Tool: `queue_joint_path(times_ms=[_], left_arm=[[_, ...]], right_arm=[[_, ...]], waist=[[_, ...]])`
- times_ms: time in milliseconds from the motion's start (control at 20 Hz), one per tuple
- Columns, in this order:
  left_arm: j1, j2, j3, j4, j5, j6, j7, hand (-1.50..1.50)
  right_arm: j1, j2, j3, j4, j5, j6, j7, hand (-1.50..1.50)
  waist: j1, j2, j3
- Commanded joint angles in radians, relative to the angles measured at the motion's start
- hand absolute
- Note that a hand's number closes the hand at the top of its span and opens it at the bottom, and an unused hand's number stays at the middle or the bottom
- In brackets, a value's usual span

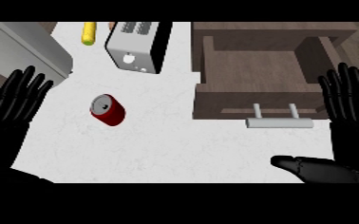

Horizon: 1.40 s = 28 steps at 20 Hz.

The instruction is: Pick up the can, place it into the drawer and close the drawer

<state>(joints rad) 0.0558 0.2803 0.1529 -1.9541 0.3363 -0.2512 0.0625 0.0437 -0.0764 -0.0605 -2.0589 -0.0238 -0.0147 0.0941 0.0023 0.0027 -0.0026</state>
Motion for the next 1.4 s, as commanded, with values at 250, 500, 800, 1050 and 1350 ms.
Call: queue_joint_path(times_ms=[250, 500, 800, 1050, 1350], left_arm=[[-0.111, 0.138, 0.126, 0.14, 0.221, -0.076, 0.241, -1.5], [-0.132, 0.094, 0.127, 0.204, 0.157, -0.114, 0.177, -1.5], [-0.147, 0.076, 0.115, 0.26, 0.126, -0.151, 0.175, -1.5], [-0.172, -0.014, 0.02, 0.249, -0.011, -0.057, 0.176, -1.5], [-0.153, -0.019, 0.043, 0.465, -0.112, -0.136, -0.028, -1.5]], right_arm=[[-0.007, 0.003, -0.043, 0.046, -0.009, -0.032, 0.094, -1.5], [-0.046, -0.013, -0.071, 0.063, -0.022, -0.025, 0.127, -1.5], [0.078, -0.006, -0.085, -0.038, -0.053, 0.022, 0.077, -1.5], [0.115, 0.004, -0.087, -0.015, -0.033, 0.036, 0.027, -1.5], [0.103, 0.015, -0.08, -0.021, -0.019, 0.042, 0.011, -1.5]], waist=[[-0.004, -0.002, 0.003], [-0.003, -0.002, 0.003], [-0.006, -0.003, 0.003], [-0.007, -0.003, 0.003], [-0.006, -0.002, 0.003]])
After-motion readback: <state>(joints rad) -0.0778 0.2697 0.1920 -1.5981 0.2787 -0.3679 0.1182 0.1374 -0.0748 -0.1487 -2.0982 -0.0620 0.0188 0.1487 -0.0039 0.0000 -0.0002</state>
